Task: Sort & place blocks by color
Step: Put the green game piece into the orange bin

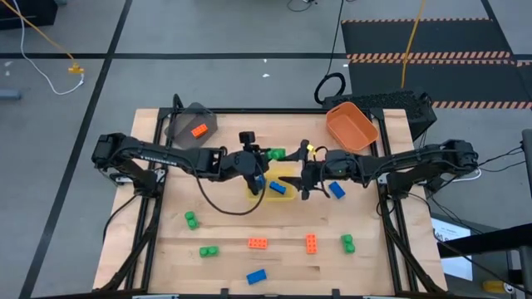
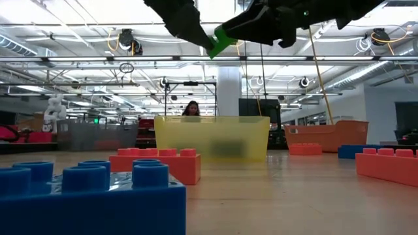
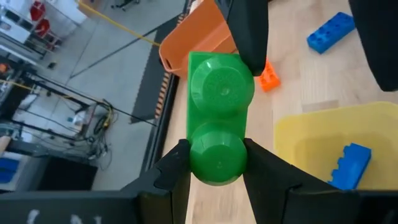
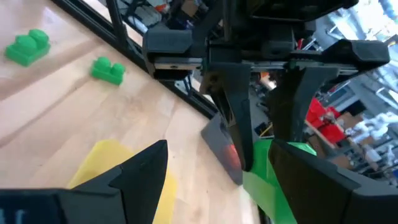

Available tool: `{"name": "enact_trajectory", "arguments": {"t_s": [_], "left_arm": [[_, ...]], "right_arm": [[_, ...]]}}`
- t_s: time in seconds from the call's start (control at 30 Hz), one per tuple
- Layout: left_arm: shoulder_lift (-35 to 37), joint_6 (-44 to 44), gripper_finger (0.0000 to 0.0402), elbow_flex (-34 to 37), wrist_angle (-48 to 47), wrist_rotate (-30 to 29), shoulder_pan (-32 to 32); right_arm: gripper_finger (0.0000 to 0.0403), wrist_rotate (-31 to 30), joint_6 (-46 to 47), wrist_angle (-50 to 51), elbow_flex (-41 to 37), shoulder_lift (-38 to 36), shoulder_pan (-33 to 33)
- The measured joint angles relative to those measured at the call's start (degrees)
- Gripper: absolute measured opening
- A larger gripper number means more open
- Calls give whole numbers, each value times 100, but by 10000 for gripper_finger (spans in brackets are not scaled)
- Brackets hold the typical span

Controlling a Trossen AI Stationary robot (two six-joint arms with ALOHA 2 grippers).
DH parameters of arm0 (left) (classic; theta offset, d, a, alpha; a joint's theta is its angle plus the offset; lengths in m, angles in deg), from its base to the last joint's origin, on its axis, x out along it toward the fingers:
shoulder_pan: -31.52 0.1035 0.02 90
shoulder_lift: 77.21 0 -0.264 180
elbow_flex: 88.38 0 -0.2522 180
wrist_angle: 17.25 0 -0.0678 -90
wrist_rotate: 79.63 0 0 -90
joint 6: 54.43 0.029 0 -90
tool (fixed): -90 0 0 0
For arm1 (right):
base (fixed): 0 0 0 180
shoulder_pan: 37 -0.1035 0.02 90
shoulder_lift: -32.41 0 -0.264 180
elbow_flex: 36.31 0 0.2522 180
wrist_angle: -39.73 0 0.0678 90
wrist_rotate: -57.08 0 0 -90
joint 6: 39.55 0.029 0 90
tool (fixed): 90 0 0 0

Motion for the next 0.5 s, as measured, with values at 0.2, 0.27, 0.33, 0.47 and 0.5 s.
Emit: {"name": "enact_trajectory", "arguments": {"t_s": [0.2,0.27,0.33,0.47,0.5], "left_arm": [[-173,41,126,7,3,302,-57],[-168,29,126,16,-55,243,-76],[-195,27,126,15,-23,219,-76],[-237,9,126,17,-49,80,-96],[-237,10,126,17,-4,32,-100]], "right_arm": [[281,-336,-321,-654,20,-35,27],[281,-456,-403,-607,16,-10,35],[281,-471,-418,-617,16,-10,37],[281,-330,65,-316,18,-11,20],[281,-313,191,-206,18,-11,19]]}}
